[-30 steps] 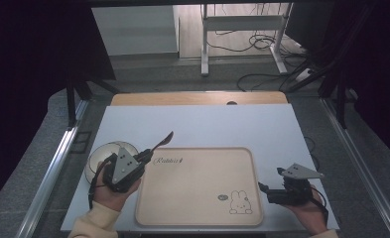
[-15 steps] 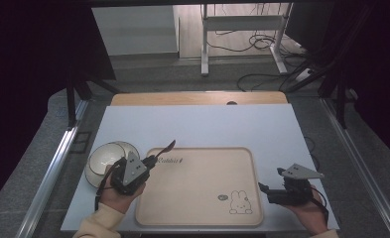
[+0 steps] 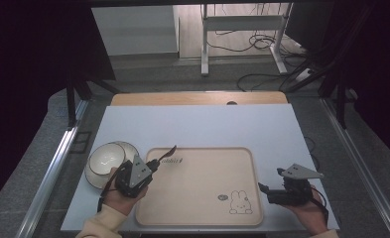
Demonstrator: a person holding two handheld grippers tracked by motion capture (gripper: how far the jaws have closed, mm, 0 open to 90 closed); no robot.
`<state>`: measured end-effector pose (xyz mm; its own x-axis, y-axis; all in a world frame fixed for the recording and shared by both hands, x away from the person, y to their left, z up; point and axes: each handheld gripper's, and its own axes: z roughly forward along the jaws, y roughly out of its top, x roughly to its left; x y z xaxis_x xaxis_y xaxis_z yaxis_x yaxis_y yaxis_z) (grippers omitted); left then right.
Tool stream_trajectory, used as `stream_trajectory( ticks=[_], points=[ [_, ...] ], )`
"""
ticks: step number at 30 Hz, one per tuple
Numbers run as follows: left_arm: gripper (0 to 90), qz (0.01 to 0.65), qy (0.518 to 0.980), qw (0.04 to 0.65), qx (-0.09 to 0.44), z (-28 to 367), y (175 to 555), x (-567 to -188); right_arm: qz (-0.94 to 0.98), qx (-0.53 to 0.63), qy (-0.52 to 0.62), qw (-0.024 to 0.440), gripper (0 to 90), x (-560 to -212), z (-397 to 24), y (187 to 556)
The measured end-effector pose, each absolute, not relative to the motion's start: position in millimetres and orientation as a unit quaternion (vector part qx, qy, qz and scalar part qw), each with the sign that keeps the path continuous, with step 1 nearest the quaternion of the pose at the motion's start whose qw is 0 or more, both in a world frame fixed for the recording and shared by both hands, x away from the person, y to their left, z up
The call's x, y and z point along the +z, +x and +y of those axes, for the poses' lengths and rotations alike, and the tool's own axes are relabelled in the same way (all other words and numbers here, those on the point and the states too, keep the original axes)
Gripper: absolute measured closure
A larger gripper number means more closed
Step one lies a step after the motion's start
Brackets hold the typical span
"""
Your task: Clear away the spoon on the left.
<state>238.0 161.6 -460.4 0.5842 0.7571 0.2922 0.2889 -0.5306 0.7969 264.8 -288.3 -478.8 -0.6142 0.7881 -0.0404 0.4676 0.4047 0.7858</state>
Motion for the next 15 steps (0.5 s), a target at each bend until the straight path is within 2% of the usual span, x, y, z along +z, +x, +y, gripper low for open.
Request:
stream_trajectory(
  ticks=[15],
  points=[
    [84.2, 0.313, 0.83, 0.334, 0.32, 155.8, 237.1, -472.5, 0.814, 0.383, 0.385, 0.207, 15.4, -479.1, -288.1, 264.9]
  ],
)
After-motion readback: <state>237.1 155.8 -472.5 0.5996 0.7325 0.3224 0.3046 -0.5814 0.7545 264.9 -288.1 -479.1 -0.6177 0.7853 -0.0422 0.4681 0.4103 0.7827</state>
